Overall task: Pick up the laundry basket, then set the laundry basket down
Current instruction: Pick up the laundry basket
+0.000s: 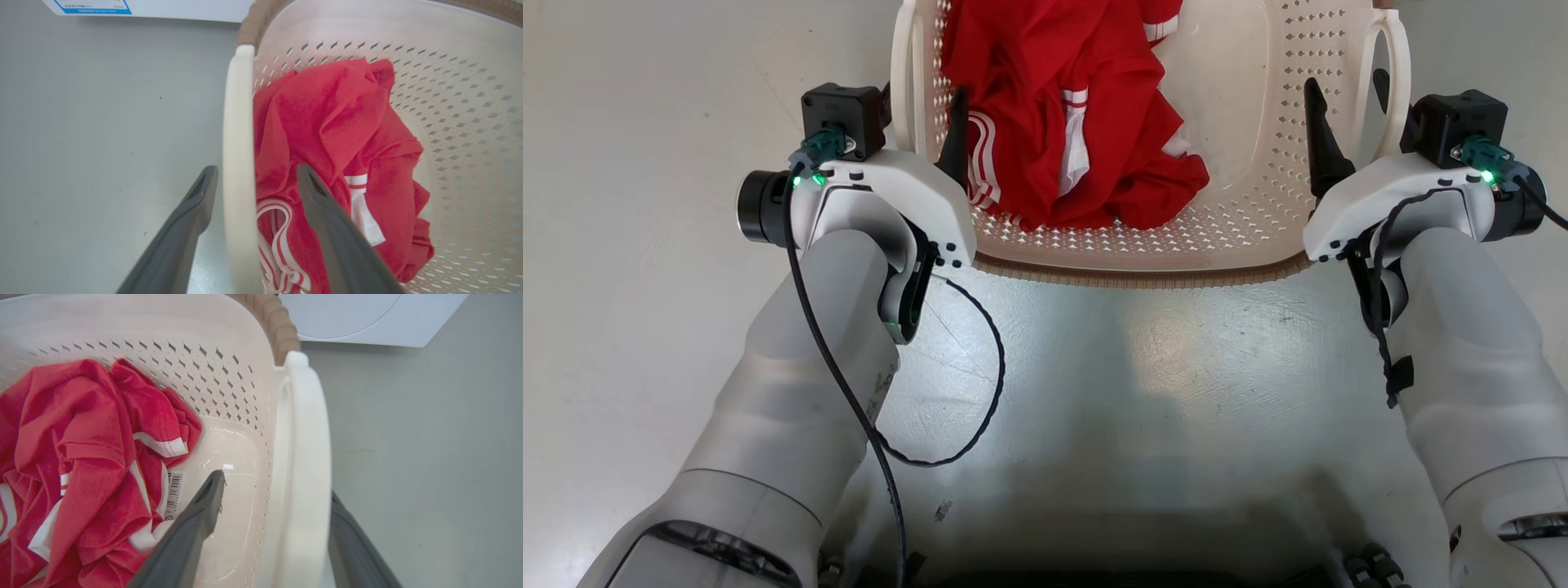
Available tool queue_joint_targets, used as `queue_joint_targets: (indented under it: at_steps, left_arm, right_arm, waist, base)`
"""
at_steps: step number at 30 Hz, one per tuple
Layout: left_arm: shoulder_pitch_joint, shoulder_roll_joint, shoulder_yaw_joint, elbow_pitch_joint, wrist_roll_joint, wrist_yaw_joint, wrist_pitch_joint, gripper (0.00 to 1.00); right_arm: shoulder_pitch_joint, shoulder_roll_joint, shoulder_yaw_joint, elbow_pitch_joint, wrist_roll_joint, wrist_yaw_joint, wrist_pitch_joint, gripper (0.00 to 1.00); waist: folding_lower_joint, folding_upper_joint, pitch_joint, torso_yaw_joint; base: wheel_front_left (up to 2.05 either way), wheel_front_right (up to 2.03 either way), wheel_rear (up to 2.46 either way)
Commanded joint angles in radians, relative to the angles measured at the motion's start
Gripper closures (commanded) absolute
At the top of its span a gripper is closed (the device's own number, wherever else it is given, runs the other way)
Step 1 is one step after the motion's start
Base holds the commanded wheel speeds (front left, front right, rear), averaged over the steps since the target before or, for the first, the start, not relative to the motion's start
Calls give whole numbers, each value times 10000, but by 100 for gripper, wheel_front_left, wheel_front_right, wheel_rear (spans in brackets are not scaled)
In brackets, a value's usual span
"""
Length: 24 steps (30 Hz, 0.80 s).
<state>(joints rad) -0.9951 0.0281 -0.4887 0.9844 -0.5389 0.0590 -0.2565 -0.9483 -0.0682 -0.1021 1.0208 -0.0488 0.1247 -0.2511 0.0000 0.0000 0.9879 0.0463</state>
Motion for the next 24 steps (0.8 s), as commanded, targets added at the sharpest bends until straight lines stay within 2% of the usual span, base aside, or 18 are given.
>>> queue_joint_targets:
  at_steps: [1, 21, 22, 23, 24]
  left_arm:
    - [50, 221, 60, 6, -109, 107, -53, 0]
    - [14, 221, -468, 194, -594, 260, -53, 0]
    - [2, 221, -501, 197, -592, 257, -53, 0]
    - [-13, 221, -536, 200, -580, 256, -53, 26]
    - [-39, 221, -566, 187, -550, 255, -53, 61]
  right_arm:
    - [342, 179, 160, -43, 121, 60, -107, 0]
    - [497, 179, 330, -111, 493, 60, -107, 0]
    - [492, 179, 320, -119, 478, 60, -107, 11]
    - [485, 179, 310, -125, 467, 60, -107, 57]
    - [475, 179, 300, -132, 460, 60, -107, 99]
  waist:
    - [0, 0, -2, 4]
    - [0, 0, -103, 34]
    - [0, 0, -90, 33]
    - [0, 0, -72, 32]
    - [0, 0, -49, 29]
  base:
    - [0, 0, 0]
    - [0, 0, 0]
    - [0, 0, 0]
    - [0, 0, 0]
    - [0, 0, 0]
